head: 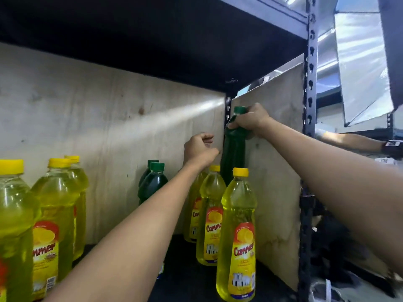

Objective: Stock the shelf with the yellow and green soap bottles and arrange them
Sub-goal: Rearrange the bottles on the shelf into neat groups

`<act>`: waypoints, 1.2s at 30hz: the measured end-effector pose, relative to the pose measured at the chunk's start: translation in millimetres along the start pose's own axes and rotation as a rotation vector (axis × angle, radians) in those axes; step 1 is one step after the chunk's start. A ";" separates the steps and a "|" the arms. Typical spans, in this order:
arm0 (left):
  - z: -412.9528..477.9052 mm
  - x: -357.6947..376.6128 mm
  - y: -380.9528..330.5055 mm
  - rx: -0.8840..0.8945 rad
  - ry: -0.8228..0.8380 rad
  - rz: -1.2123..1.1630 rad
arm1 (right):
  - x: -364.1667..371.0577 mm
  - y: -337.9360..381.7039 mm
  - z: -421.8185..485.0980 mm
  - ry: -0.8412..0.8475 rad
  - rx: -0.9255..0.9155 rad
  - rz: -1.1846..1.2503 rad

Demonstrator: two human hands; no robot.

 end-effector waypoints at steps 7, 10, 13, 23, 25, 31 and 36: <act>9.5 52.7 -24.6 0.064 0.206 0.228 | -49.0 53.0 -5.3 -0.142 -0.085 -0.020; 12.1 56.2 -38.8 0.165 0.172 0.172 | -66.0 59.5 -13.0 -0.210 -0.164 0.008; 15.9 49.5 -49.3 0.225 0.103 0.145 | -77.7 57.6 -21.6 -0.248 -0.225 0.112; 17.2 -7.5 -79.4 0.406 -0.068 0.099 | -103.5 88.2 -70.1 -0.321 -0.416 0.301; 15.6 -22.2 -87.6 0.412 -0.102 0.101 | -108.6 97.6 -82.1 -0.326 -0.442 0.326; -14.4 -71.1 -114.9 0.475 -0.179 0.087 | -132.4 127.1 -117.1 -0.307 -0.470 0.373; -58.4 -110.5 -123.7 0.450 -0.217 0.092 | -143.8 144.1 -147.0 -0.208 -0.443 0.387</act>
Point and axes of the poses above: each hand's wrist, its own z-axis towards the middle knuckle, its own x-axis out of the palm, y = z × x, the point moved 6 cm from there along z, towards the middle knuckle, and after that the axes turned 15 degrees about -y, right-handed, at the moved point
